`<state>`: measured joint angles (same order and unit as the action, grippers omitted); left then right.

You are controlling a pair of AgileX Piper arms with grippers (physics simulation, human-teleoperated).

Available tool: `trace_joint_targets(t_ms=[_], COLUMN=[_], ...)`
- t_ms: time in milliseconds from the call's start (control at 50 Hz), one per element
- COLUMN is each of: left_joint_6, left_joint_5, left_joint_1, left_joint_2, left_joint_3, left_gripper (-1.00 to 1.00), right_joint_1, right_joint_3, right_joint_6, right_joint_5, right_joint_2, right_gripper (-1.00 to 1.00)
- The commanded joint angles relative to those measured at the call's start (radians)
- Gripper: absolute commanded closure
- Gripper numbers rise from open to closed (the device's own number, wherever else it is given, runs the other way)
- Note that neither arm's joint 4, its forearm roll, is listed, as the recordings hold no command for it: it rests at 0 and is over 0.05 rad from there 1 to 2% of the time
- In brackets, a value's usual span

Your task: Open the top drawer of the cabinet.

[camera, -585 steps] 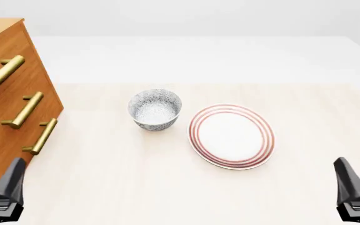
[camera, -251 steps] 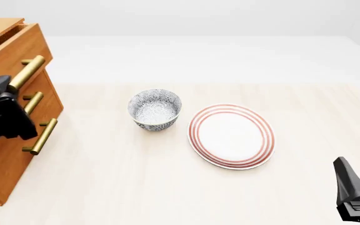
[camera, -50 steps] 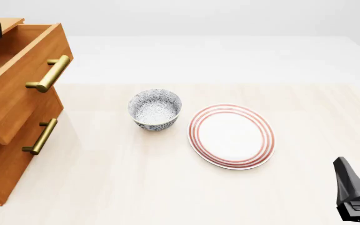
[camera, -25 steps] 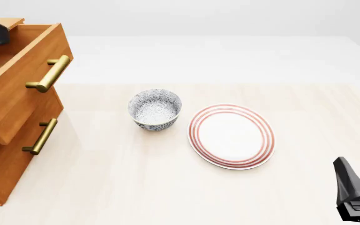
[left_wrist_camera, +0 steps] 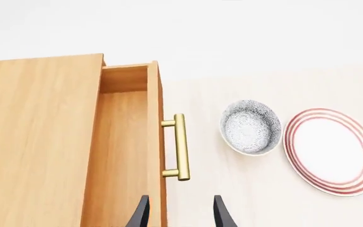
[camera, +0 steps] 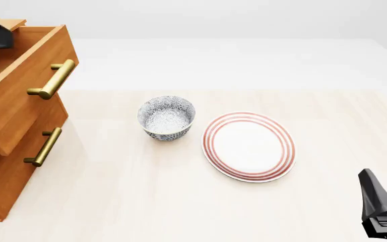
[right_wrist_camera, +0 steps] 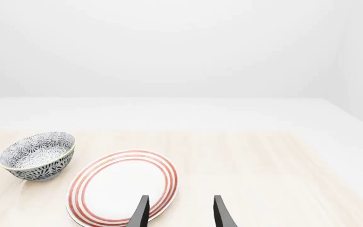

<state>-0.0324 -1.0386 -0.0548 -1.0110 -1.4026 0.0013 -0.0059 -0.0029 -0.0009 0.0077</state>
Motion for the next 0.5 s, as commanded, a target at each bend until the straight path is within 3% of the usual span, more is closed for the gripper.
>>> trace_joint_targets(t_ms=[20, 500], left_joint_6=[0.027, 0.083], left_joint_5=[-0.015, 0.018], left_joint_1=[0.012, 0.007], left_joint_2=[-0.011, -0.005], left_joint_3=[-0.028, -0.013], left_gripper=[-1.00, -1.00], right_joint_1=[0.000, 0.000], right_joint_3=[0.000, 0.000], right_joint_6=[0.000, 0.000], right_joint_5=[0.000, 0.000], right_joint_2=[0.000, 0.000], right_gripper=[-1.00, -1.00])
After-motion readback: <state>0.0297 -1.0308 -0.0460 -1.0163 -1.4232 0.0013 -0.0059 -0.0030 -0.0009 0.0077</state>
